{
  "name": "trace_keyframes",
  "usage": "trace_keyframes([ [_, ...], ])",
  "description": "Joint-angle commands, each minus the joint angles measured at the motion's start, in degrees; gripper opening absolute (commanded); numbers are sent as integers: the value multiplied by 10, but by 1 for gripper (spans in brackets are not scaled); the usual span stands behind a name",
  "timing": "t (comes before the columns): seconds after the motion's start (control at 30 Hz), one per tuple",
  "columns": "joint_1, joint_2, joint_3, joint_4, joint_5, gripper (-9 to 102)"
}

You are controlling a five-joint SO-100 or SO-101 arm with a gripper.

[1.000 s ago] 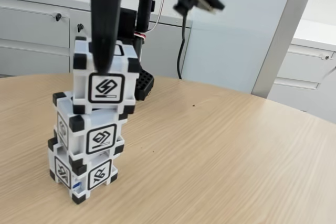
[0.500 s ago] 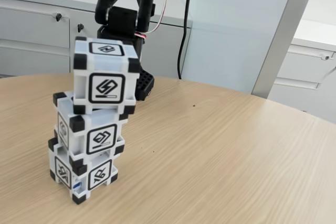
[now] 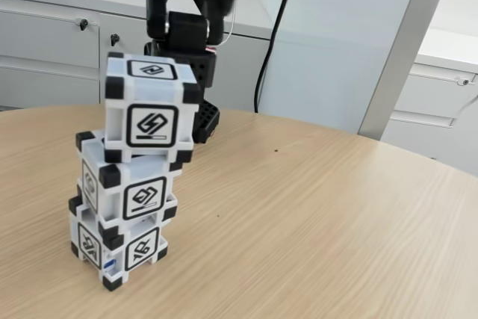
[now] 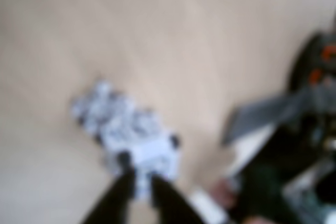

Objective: Stack cubes from left to right.

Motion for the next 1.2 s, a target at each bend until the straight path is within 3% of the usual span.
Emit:
trace_keyframes([
  [0.0, -54, 7, -14, -10, 11, 0],
  [0.17, -103, 50, -13, -59, 21, 0],
  [0.5, -106, 344, 40, -111, 8, 0],
  [0.63, -106, 359, 127, -137, -4, 0],
  [0.93, -105, 361, 387, -315, -4, 0],
  [1.17, -105, 360, 580, -384, 12, 0],
])
